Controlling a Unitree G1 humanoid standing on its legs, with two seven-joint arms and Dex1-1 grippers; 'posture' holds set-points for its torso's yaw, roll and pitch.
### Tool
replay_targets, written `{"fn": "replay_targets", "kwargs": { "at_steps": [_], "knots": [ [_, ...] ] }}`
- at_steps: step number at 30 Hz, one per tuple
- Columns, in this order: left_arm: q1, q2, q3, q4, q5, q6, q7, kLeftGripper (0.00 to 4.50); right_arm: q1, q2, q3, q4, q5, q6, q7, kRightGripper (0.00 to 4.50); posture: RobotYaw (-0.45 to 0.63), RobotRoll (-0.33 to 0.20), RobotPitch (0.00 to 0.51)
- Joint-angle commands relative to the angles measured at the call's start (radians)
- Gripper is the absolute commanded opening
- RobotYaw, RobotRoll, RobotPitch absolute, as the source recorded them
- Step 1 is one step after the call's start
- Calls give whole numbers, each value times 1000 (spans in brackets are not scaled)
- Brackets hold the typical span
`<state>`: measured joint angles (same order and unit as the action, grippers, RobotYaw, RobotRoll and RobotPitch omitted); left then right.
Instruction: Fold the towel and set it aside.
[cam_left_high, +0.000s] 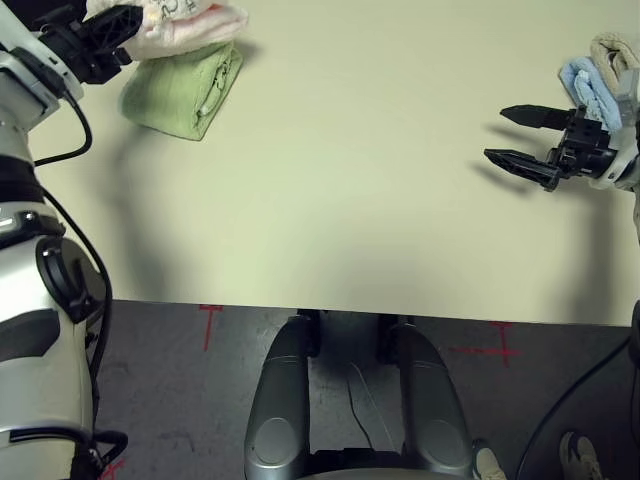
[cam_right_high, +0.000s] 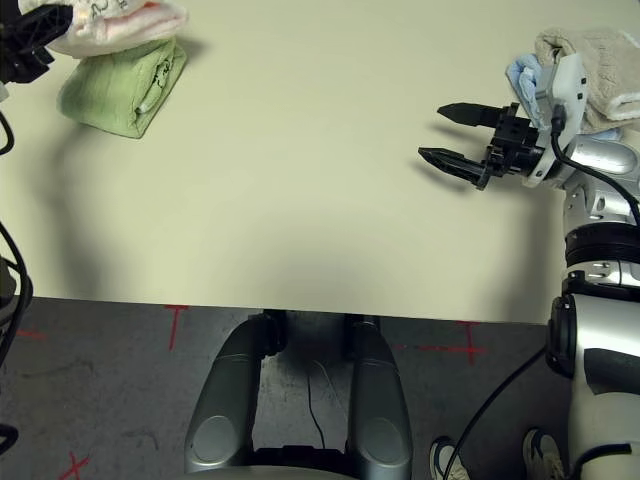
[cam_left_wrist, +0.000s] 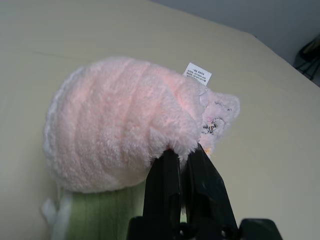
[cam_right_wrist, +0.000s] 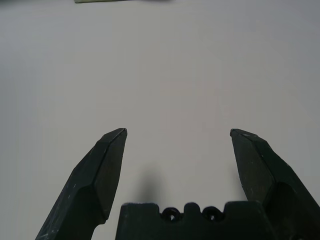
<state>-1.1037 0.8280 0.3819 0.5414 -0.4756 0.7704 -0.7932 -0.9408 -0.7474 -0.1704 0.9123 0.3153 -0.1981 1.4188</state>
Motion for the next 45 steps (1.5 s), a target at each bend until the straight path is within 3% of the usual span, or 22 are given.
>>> {"fn": "replay_targets", "kwargs": {
  "at_steps": [1,10,17,29,45],
  "knots": [
    [64,-12,56,-186,-81,123,65,16,-4,-9,-1,31,-13,-22,17,4500,62,0,401],
    [188,-116,121,-400,-168,243,249,16,-14,-2,-2,43,-19,-34,25,4500,59,0,396],
    [263,-215,153,-495,-149,190,421,16,-2,-5,-6,26,-16,-29,27,4500,53,0,396],
    [269,-280,176,-465,-105,34,627,16,-1,0,-3,5,-14,-19,23,4500,53,0,397],
    [316,-418,184,-667,-217,127,821,16,-7,3,-2,-4,-19,-11,10,4500,55,0,397]
  ]
}}
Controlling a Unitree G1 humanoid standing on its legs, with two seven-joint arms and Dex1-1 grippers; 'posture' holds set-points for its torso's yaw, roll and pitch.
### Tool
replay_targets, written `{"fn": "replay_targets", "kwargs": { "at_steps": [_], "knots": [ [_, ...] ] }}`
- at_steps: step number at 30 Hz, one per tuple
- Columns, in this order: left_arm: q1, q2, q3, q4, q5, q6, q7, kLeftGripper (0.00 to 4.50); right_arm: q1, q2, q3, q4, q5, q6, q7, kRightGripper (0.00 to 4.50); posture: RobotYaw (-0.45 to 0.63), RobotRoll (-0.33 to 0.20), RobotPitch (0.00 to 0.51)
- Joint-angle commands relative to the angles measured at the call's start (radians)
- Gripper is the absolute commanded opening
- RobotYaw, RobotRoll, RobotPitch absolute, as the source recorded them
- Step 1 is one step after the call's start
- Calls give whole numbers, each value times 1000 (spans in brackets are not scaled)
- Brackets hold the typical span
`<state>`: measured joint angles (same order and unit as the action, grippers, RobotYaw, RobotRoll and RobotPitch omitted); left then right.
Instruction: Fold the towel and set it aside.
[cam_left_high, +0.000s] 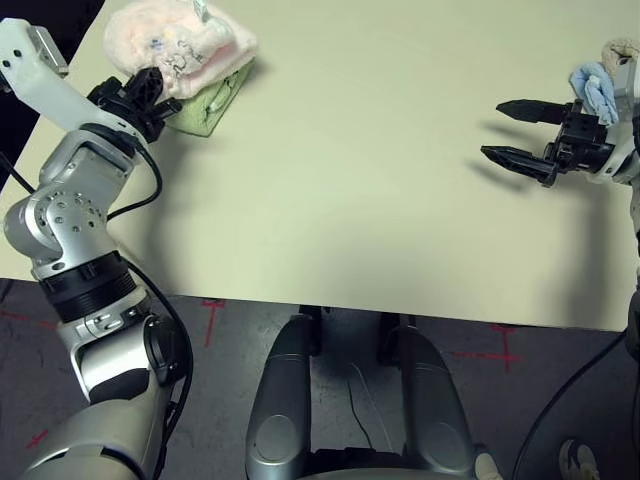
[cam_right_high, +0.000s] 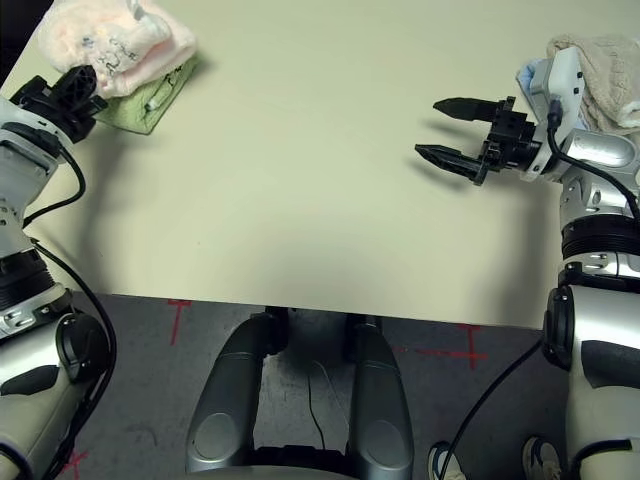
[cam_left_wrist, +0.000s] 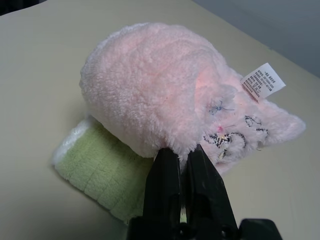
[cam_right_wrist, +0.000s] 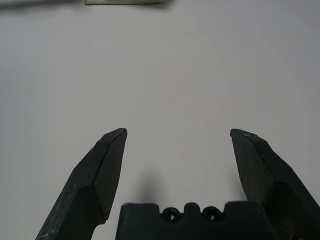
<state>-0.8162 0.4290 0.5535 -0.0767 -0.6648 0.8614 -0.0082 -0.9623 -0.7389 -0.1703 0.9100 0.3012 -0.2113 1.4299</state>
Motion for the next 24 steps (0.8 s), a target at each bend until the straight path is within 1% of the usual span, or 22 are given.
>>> {"fn": "replay_targets", "kwargs": {
  "at_steps": [1,2,5,9,10,11,15,16,18,20,22,24],
  "knots": [
    [36,-24,12,-62,-34,43,42,16,14,-4,-2,-2,-4,2,-2,4500,55,0,396],
    [40,-25,12,-69,-38,46,46,16,13,-4,-2,-2,-5,2,-2,4500,56,0,397],
    [60,-39,12,-105,-58,71,74,871,13,-1,-3,2,-7,-1,-4,4500,58,0,397],
    [77,-57,7,-163,-109,133,105,2289,14,-1,-4,10,-7,-6,-5,4500,60,0,396],
    [84,-54,9,-175,-145,171,94,2649,14,-1,-5,12,-7,-8,-5,4500,62,0,396],
    [90,-47,14,-179,-183,207,77,3007,14,0,-5,14,-7,-8,-6,4500,62,0,397],
    [100,21,20,-166,-264,311,35,4386,14,2,-5,21,-8,-12,-5,4500,63,0,398],
    [95,35,23,-163,-286,333,28,4450,13,3,-5,22,-8,-13,-5,4500,64,0,398],
    [100,136,-4,-159,-317,403,-49,4450,12,3,-5,25,-9,-15,-5,4500,67,0,397],
    [97,218,2,-136,-359,454,-117,4450,13,4,-5,23,-8,-15,-6,4500,67,0,396],
    [98,300,-19,-111,-339,440,-180,4450,17,6,-4,15,-7,-13,-7,4500,69,0,395],
    [89,364,-38,-88,-327,426,-238,4450,19,9,-3,4,-5,-8,-10,4500,73,0,394]
  ]
}}
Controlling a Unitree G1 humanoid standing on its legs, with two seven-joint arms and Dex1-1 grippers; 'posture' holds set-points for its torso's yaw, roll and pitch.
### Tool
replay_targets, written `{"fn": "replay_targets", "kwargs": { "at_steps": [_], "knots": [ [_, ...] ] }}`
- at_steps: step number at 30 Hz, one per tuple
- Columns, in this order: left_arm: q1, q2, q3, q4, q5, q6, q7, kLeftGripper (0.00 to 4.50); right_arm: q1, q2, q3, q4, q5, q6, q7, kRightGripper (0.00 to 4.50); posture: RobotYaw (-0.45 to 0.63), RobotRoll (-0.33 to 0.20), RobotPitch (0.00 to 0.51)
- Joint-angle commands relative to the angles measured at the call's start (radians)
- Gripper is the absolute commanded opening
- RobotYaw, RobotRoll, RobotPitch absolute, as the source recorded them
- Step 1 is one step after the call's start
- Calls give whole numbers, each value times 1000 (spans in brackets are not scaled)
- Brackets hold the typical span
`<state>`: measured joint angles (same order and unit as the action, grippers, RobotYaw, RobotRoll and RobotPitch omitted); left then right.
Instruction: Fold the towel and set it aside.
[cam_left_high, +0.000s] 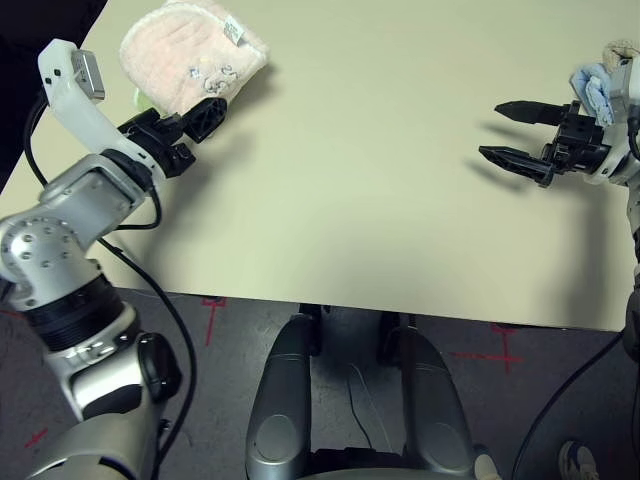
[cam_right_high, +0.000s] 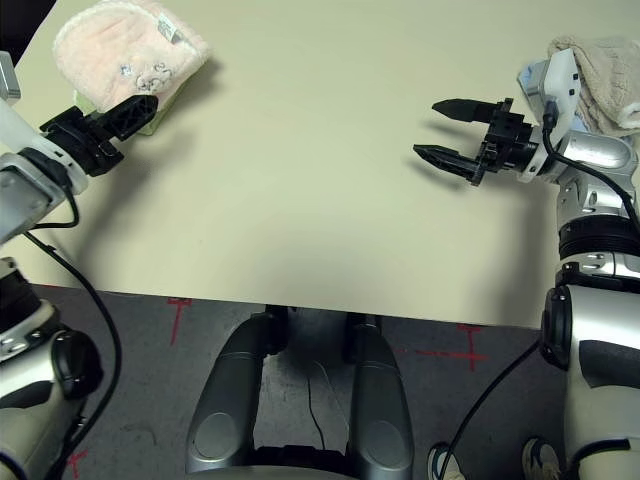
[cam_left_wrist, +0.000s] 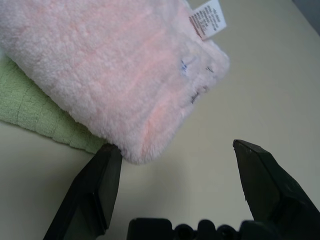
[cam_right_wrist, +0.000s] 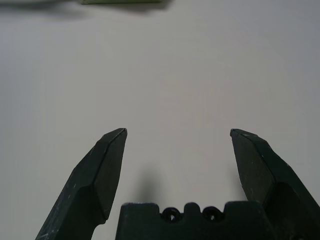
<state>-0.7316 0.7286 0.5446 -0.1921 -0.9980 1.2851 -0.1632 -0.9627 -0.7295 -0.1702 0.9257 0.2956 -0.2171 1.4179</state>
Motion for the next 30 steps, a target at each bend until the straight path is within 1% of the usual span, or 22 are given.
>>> {"fn": "replay_targets", "kwargs": {
  "at_steps": [1,5,7,8,11,12,14,17,21,23,26,28,30],
  "knots": [
    [-3,91,-38,39,11,-7,-110,4450,21,2,-2,-17,1,0,1,4500,76,0,393],
    [-60,177,-85,61,26,-56,-219,4450,16,9,1,-34,0,12,-6,4500,78,0,389],
    [-90,205,-121,61,60,-115,-268,4450,13,10,2,-37,-1,16,-8,4500,78,0,386],
    [-106,211,-140,64,86,-154,-285,4450,11,11,2,-37,-2,16,-9,4500,79,0,384],
    [-139,200,-226,83,234,-367,-334,4450,3,15,2,-30,-7,10,-24,4500,80,0,384],
    [-147,175,-252,100,282,-436,-332,4450,-3,19,-2,-21,-11,10,-52,4500,84,0,386],
    [-162,102,-303,153,370,-571,-321,4450,-33,37,-31,9,-2,52,-165,4500,81,0,386],
    [-187,-2,-375,249,479,-736,-328,4450,-62,53,-47,52,-31,58,-362,4500,69,0,384],
    [-267,-171,-410,434,582,-940,-286,4450,-81,97,-84,83,-45,49,-634,4500,41,0,381],
    [-304,-243,-405,525,614,-1027,-268,4450,-83,122,-102,81,-41,49,-719,4500,22,0,379],
    [-373,-355,-409,707,676,-1204,-224,4450,-75,169,-130,76,-49,36,-905,4500,5,0,374],
    [-400,-397,-413,797,709,-1290,-222,4450,-67,196,-147,67,-44,29,-988,4500,-5,0,371],
    [-415,-413,-413,854,733,-1351,-229,4450,-60,213,-161,54,-36,23,-1033,4500,-7,0,370]
  ]
}}
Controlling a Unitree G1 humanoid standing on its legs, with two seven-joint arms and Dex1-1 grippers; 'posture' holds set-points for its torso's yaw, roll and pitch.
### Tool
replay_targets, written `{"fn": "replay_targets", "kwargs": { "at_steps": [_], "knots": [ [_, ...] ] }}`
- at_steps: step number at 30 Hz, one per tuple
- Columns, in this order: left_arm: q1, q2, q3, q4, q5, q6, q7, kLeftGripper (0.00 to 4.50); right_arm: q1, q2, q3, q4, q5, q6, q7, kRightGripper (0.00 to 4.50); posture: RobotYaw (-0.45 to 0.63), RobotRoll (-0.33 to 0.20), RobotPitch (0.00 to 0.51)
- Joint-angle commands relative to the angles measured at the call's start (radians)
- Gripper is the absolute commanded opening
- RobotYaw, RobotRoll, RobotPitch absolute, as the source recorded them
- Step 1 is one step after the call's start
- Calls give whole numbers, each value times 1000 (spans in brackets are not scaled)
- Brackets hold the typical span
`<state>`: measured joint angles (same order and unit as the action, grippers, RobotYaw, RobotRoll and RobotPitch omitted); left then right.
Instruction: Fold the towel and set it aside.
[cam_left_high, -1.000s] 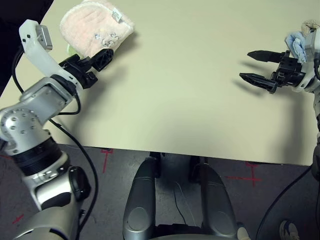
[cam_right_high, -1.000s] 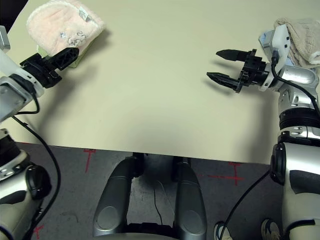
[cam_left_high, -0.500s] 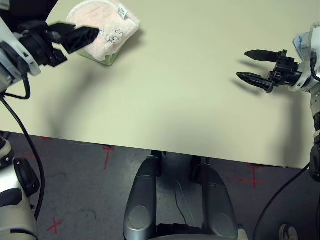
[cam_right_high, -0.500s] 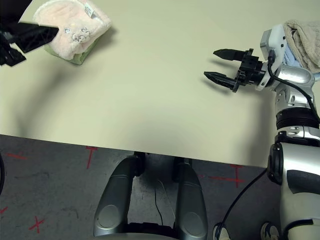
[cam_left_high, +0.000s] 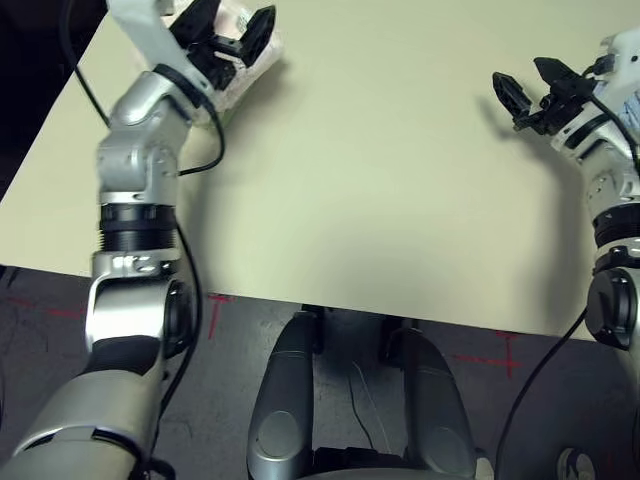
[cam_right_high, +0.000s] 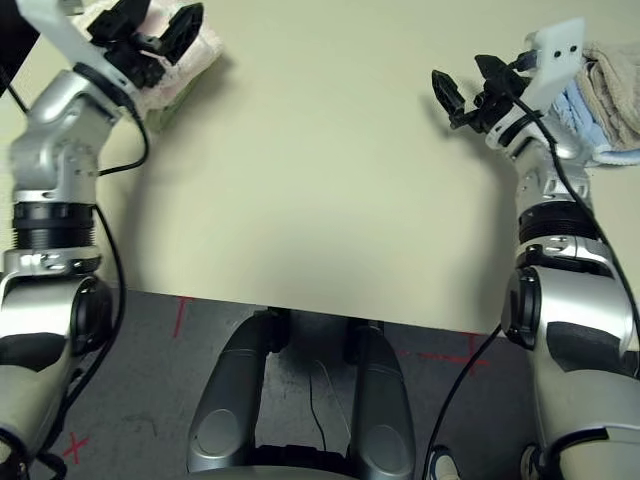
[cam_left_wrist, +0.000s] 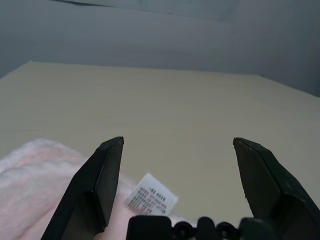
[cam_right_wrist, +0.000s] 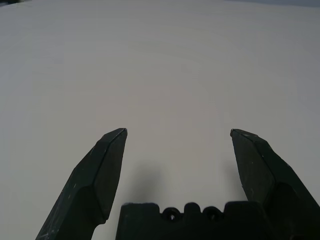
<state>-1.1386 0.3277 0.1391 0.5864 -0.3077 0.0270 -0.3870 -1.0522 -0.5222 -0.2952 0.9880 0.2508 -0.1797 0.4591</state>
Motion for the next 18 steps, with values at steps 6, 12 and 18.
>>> {"fn": "replay_targets", "kwargs": {
  "at_steps": [6,12,18],
  "knots": [
    [-3,-4,-16,211,121,-251,-1,4450,65,50,-55,-64,24,-13,-133,4500,-15,0,360],
    [20,0,8,200,106,-307,-50,4450,81,43,-51,-84,28,7,-107,4500,-7,0,359],
    [105,-48,13,-22,-21,-160,-175,4450,70,12,-31,-55,17,20,-3,4500,1,0,360]
  ]
}}
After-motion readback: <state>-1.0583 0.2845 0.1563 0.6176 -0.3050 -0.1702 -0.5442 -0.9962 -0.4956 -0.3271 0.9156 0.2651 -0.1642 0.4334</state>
